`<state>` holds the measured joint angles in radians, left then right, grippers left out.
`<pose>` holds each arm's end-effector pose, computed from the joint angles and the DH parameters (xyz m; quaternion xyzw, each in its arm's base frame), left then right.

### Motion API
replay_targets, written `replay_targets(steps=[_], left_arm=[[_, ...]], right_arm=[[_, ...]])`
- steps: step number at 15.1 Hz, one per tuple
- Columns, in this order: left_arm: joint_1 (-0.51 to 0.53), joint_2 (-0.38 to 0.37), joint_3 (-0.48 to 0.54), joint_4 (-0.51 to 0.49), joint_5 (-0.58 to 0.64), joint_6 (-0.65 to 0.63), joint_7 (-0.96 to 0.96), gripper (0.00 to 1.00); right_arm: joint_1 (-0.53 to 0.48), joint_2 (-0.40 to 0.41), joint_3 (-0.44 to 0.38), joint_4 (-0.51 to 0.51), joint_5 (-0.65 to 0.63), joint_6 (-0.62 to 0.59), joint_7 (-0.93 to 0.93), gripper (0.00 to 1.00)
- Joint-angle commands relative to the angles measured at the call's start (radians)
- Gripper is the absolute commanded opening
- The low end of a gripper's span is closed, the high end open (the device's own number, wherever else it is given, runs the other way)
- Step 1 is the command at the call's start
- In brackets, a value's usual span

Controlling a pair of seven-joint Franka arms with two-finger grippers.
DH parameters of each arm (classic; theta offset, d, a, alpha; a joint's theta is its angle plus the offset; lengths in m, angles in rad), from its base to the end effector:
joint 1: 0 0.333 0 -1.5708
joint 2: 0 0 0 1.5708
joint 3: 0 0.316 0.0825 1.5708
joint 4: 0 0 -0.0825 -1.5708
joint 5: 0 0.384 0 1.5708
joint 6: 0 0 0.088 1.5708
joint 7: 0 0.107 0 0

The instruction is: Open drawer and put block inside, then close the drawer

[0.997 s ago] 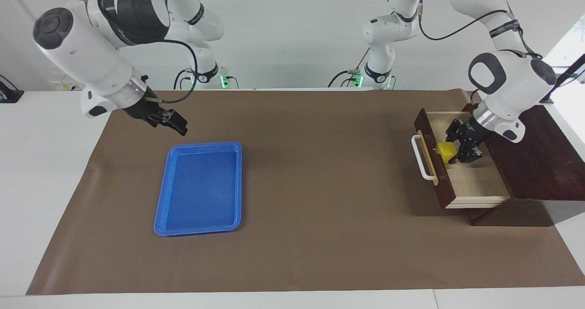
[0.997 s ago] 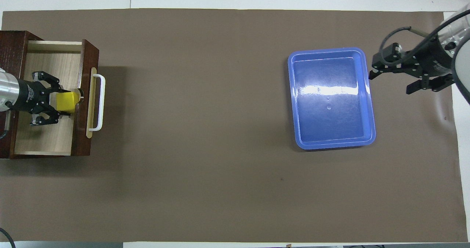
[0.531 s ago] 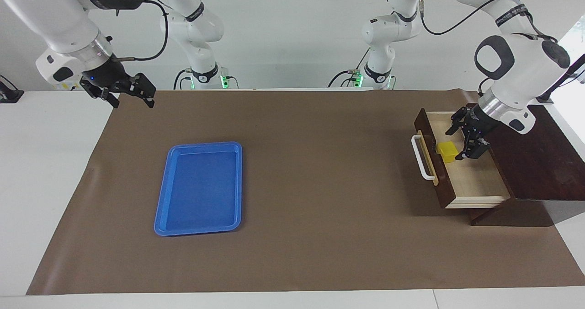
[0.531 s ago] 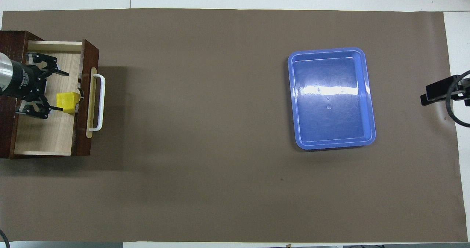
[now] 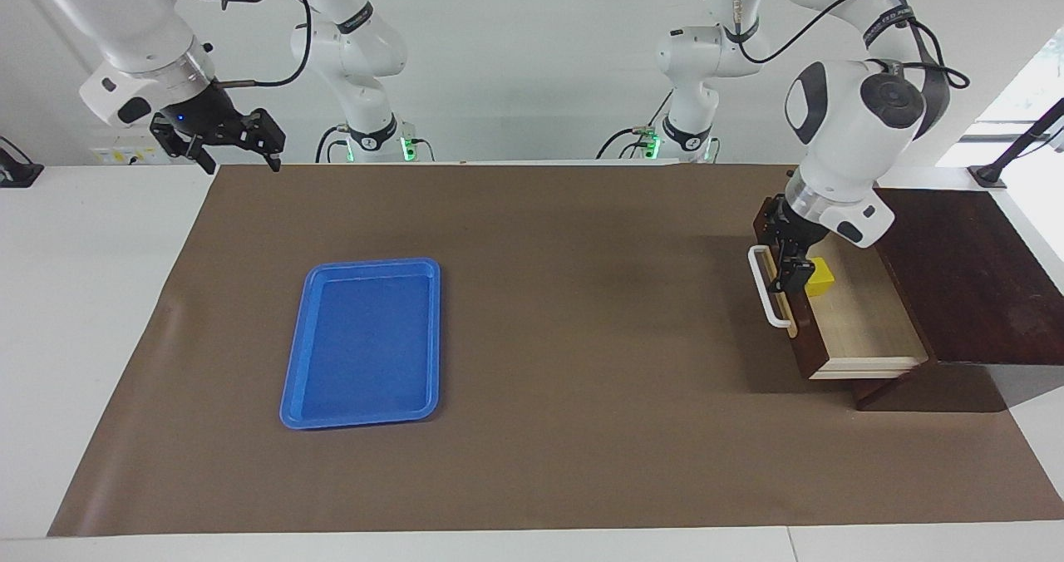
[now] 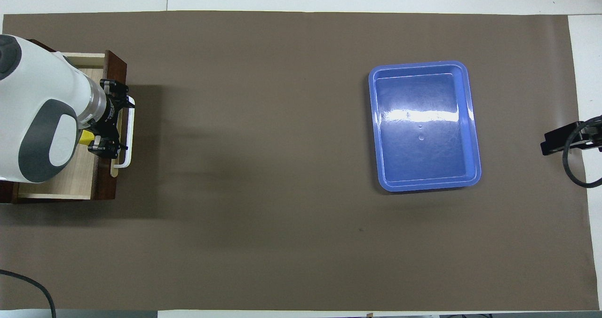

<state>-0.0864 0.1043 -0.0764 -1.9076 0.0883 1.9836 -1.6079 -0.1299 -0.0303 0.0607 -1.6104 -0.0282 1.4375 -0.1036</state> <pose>0.5758 -0.0879 0.4403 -0.7614 -0.6471 -0.0192 0.0337 0.5281 -0.0394 0.6119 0.9972 0.0162 -0.0723 0.0088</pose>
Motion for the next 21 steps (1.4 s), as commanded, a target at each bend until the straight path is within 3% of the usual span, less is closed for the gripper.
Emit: replay_targets(steps=[1, 7, 12, 17, 21], left_arm=[[0.022, -0.052, 0.007, -0.082, 0.034, 0.073, -0.01, 1.0], [0.138, -0.038, 0.006, -0.059, 0.12, 0.109, 0.002, 1.0], [0.243, -0.037, 0.006, -0.064, 0.12, 0.161, 0.085, 1.0], [0.258, -0.038, 0.006, -0.064, 0.12, 0.159, 0.091, 1.0], [0.235, -0.038, 0.0, -0.059, 0.105, 0.111, 0.2, 1.0]], right_arm=[[-0.008, 0.007, 0.002, -0.005, -0.019, 0.011, -0.018, 1.0], [-0.008, 0.009, 0.002, -0.005, -0.039, -0.02, -0.018, 1.0], [-0.01, 0.035, 0.005, 0.007, -0.025, 0.035, 0.018, 1.0], [0.007, 0.032, -0.011, 0.01, -0.022, 0.028, 0.016, 1.0], [0.046, 0.04, -0.056, 0.029, -0.018, 0.024, 0.016, 1.0]])
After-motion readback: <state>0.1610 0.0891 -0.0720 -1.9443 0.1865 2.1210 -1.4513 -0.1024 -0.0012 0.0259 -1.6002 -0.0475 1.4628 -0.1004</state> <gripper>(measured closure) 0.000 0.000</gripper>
